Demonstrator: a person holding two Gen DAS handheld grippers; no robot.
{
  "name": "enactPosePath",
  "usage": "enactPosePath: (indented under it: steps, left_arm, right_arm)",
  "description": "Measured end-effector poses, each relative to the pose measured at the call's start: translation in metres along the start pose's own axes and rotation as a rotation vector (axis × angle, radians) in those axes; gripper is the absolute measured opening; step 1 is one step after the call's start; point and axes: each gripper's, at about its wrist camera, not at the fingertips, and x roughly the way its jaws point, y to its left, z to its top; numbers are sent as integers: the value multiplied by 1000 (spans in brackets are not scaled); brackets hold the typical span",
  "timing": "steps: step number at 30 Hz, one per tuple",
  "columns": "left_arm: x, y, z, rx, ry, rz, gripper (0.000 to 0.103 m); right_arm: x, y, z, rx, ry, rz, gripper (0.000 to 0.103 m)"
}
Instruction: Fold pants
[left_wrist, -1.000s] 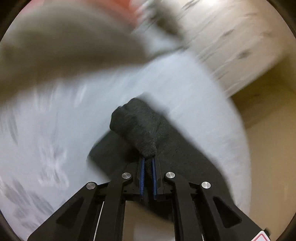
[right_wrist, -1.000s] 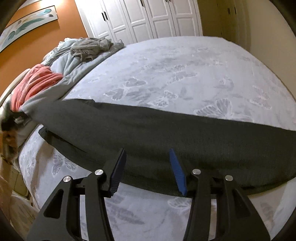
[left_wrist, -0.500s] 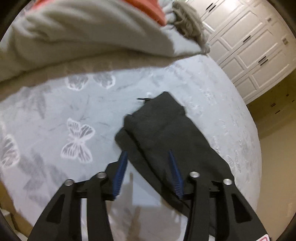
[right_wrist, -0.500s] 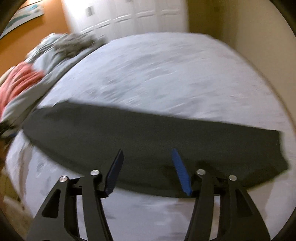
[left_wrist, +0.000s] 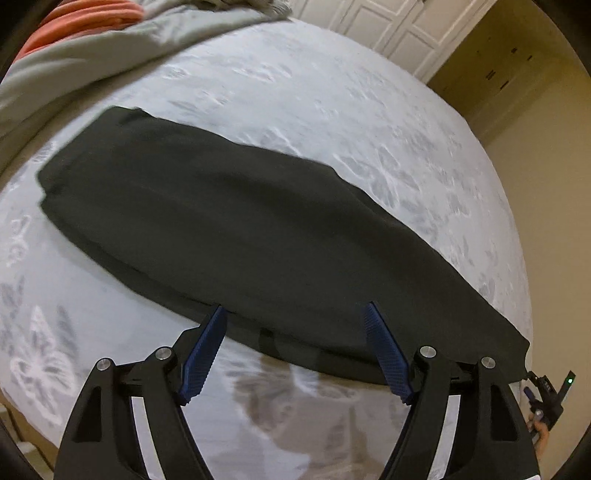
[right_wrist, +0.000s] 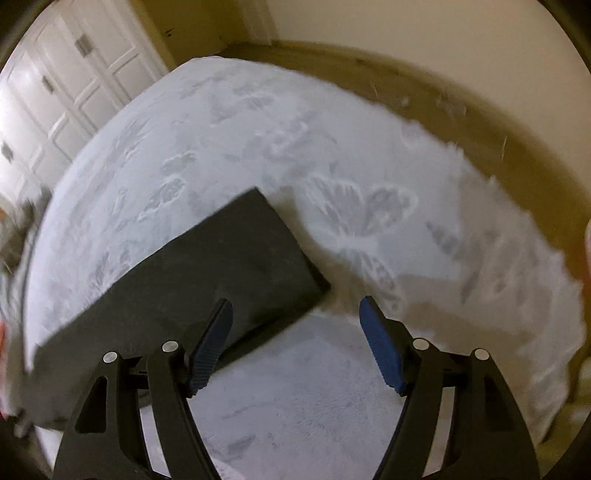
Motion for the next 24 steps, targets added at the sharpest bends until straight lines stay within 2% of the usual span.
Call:
enactPosePath:
  steps: [2, 4, 5, 6, 8, 9, 12, 13, 14, 16, 17, 19, 21, 24]
  left_arm:
    - [9, -8, 0, -26, 20, -20, 74]
    - [22, -16, 0, -50, 44, -40, 74]
    - [29, -20, -2, -60, 60, -56, 74]
    - [35, -23, -1, -60, 68, -61, 74]
    - [46, -33, -3, -41, 75, -51, 74]
    - [46, -37, -6, -24, 74, -38, 74]
    - [48, -46, -14, 46, 69, -5, 74]
    - [49, -48, -16, 68, 71, -1, 74]
    - [49, -50, -17, 90, 74, -4, 74]
    - [50, -47, -16, 104, 83, -18, 74]
    - [49, -40, -14, 79, 90, -42, 74]
    - [40, -15, -3, -22, 63, -93, 74]
    - [18, 35, 14, -195, -11, -118, 74]
    - [-8, 112, 29, -419, -92, -73, 74]
  right_arm:
    - [11, -3, -4, 39, 29, 38, 78]
    - [13, 2, -5, 3, -17, 45, 74]
    - [13, 7, -4, -22, -22, 76, 48]
    - [16, 11, -2, -29, -17, 114, 30]
    - [19, 19, 2, -30, -14, 187, 12]
    - [12, 24, 5, -42, -38, 196, 11]
    - [-41, 40, 15, -107, -182, 269, 11]
    - [-40, 38, 16, -116, -188, 235, 11]
    - [-29, 32, 16, -112, -161, 190, 11]
    - [15, 14, 7, -54, -16, 110, 11]
    - [29, 13, 3, -54, 22, 83, 11]
    - [24, 21, 5, -81, -11, 79, 11]
    - [17, 24, 6, -77, -33, 106, 11]
    - [18, 26, 5, -61, -21, 119, 13]
